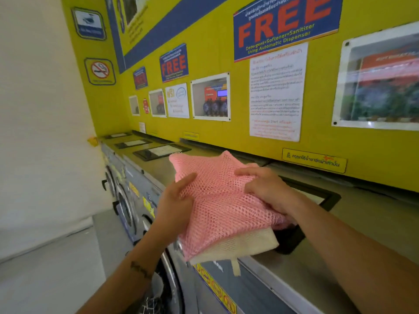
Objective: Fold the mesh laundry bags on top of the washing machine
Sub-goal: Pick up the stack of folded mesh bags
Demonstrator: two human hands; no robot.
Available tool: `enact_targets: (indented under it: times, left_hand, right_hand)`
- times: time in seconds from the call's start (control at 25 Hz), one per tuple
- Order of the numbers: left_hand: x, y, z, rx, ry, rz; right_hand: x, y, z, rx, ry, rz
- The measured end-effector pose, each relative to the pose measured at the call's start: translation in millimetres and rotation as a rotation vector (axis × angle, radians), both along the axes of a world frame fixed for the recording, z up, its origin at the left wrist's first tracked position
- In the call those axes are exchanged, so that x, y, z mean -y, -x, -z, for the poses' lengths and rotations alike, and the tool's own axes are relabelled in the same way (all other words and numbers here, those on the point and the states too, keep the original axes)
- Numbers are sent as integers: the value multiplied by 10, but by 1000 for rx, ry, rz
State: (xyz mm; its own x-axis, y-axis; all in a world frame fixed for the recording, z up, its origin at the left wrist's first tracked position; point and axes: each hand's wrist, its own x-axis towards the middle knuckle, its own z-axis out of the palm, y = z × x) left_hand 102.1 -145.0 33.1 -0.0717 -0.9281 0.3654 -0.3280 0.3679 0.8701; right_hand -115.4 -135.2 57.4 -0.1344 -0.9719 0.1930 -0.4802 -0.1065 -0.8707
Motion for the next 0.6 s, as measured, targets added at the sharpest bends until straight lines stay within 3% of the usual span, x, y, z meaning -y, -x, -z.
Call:
enact_targets:
  times: [0.24, 0.36, 0.44, 0.6]
  left_hand:
    - [-377, -824, -113, -6, 158, -114]
    - [-531, -1426, 90, 18, 201, -174]
    - [-651, -1834, 409, 26, 211, -208]
    - [-1036, -2763, 1580, 72, 162, -197]
  right_hand:
    - [-370, -867, -166, -103, 219, -101]
    - [-561, -1463, 38, -81, 260, -115]
    - [-689, -1869, 382, -78, 274, -114]
    - [-1016, -2775, 1673, -64, 231, -110]
